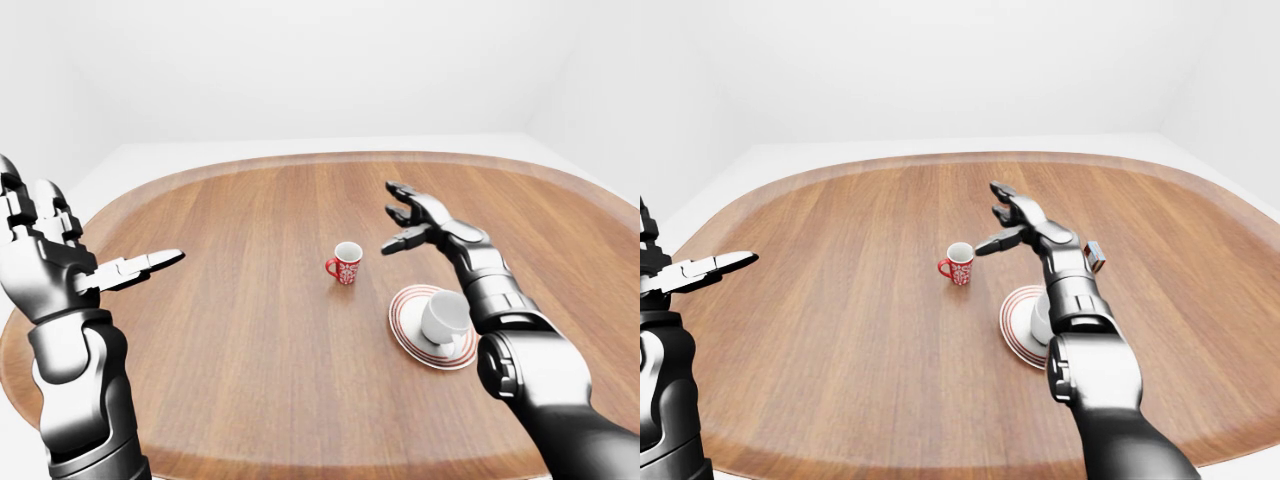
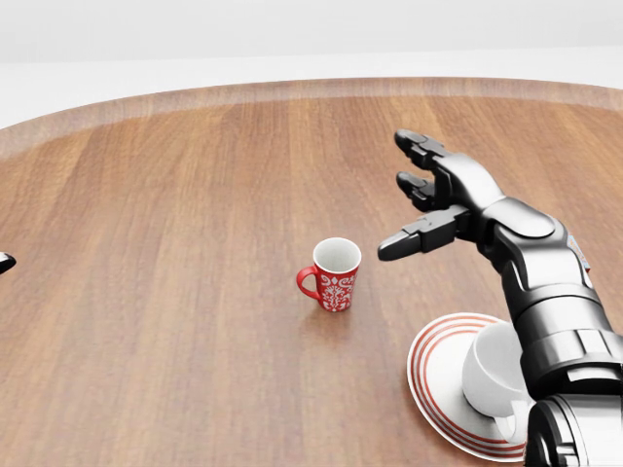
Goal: Put the white mug on the plate.
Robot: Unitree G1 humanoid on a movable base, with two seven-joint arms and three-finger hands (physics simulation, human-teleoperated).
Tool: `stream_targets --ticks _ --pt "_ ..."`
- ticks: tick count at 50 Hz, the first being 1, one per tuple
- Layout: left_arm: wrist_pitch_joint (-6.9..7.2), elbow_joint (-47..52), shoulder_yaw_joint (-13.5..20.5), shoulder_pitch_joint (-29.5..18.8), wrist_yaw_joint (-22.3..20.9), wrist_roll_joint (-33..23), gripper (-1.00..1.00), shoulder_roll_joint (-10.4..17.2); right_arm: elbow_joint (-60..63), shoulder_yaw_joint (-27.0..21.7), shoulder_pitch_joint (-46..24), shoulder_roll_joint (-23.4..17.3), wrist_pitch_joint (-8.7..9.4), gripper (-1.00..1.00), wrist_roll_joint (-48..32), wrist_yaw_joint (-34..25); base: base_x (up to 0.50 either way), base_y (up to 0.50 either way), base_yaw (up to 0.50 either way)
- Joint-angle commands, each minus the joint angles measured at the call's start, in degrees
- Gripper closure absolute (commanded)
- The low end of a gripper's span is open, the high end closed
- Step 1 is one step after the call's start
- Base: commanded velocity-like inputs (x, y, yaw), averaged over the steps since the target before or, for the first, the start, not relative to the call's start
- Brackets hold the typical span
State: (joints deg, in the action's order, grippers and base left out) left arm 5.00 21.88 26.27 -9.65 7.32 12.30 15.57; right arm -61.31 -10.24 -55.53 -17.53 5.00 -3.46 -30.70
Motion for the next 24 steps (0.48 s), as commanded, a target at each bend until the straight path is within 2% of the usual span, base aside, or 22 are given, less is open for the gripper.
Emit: stream_targets --ticks 1,6,8,10,11,15,18,24 --pt "0.0 -0.2 -0.4 -0.1 0.4 -0.2 -1.0 -0.3 3.9 -3.1 -4.9 0.4 0.0 -1.0 25.0 0.4 0.0 0.0 0.0" --pt "0.0 -0.2 -0.3 0.0 0.4 -0.2 -1.0 -0.3 10.2 -1.5 -3.7 1.6 0.0 -1.0 32.5 -0.8 0.0 0.0 0.0" --pt "0.0 -0.2 -0.4 0.0 0.4 -0.1 -1.0 -0.2 16.1 -2.4 -2.8 2.3 0.0 -1.0 38.3 -0.7 0.0 0.0 0.0" --pt "0.0 -0.2 -0.4 0.0 0.4 -0.1 -1.0 -0.2 16.8 -1.7 -2.4 2.0 0.0 -1.0 39.3 -0.3 0.0 0.0 0.0" --pt "0.0 -0.4 -0.4 0.0 0.4 -0.2 -1.0 -0.3 26.0 -3.2 -1.1 3.1 0.0 -1.0 45.8 1.2 0.0 0.0 0.0" --pt "0.0 -0.4 -0.4 0.0 0.4 -0.2 -1.0 -0.3 40.4 -3.1 1.1 3.3 0.0 -1.0 59.0 7.1 0.0 0.0 0.0" --pt "0.0 -0.4 -0.5 0.0 0.4 -0.3 -1.0 -0.3 46.4 -1.9 2.0 2.6 0.0 -1.0 65.1 9.2 0.0 0.0 0.0" --pt "0.0 -0.5 -0.6 0.0 0.4 -0.4 -1.0 -0.3 67.4 0.1 1.2 2.2 0.0 -1.0 78.1 22.4 0.0 0.0 0.0"
